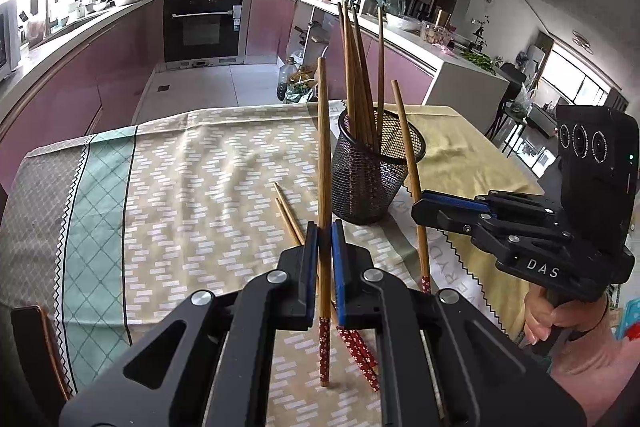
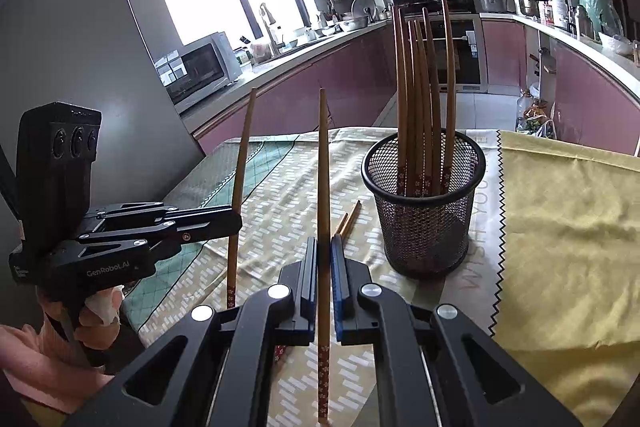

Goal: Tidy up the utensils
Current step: 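Lower the right tool's chopstick into the mesh cup while the left tool inserts its own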

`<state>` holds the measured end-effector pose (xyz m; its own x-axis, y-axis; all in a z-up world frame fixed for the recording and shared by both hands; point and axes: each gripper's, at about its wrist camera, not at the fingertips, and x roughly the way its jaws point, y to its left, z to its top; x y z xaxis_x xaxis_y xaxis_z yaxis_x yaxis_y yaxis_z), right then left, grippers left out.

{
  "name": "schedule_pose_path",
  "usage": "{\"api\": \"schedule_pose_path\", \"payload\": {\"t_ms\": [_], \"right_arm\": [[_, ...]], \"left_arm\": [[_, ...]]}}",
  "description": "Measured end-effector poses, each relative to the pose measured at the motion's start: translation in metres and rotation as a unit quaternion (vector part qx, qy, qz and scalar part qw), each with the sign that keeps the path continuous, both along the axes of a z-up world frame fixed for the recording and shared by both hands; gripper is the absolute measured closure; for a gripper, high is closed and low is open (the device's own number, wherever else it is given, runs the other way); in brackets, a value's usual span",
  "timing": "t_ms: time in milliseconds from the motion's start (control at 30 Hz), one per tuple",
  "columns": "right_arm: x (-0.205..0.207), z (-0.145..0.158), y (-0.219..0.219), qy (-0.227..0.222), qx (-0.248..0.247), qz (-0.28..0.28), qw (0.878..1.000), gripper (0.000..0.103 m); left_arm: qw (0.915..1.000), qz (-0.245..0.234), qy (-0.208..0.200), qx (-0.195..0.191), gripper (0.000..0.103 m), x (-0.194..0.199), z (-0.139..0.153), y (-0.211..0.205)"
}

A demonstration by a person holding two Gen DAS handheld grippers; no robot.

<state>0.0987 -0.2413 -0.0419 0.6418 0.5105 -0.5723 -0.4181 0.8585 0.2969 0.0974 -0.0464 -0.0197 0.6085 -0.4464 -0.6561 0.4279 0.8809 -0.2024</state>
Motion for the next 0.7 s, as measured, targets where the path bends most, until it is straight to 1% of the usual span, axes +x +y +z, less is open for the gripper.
{"api": "schedule_pose_path", "payload": {"t_ms": [400, 700], "right_arm": [[-0.006, 0.011, -0.016, -0.019, 0.021, -0.007, 1.0, 0.097], [-0.006, 0.023, -0.02, -0.035, 0.026, -0.011, 0.999, 0.097]], "left_arm": [[0.9994, -0.018, -0.02, -0.023, 0.095, -0.013, 0.025, 0.001], [0.9987, -0.026, -0.029, -0.034, 0.095, -0.011, 0.035, -0.001]]}}
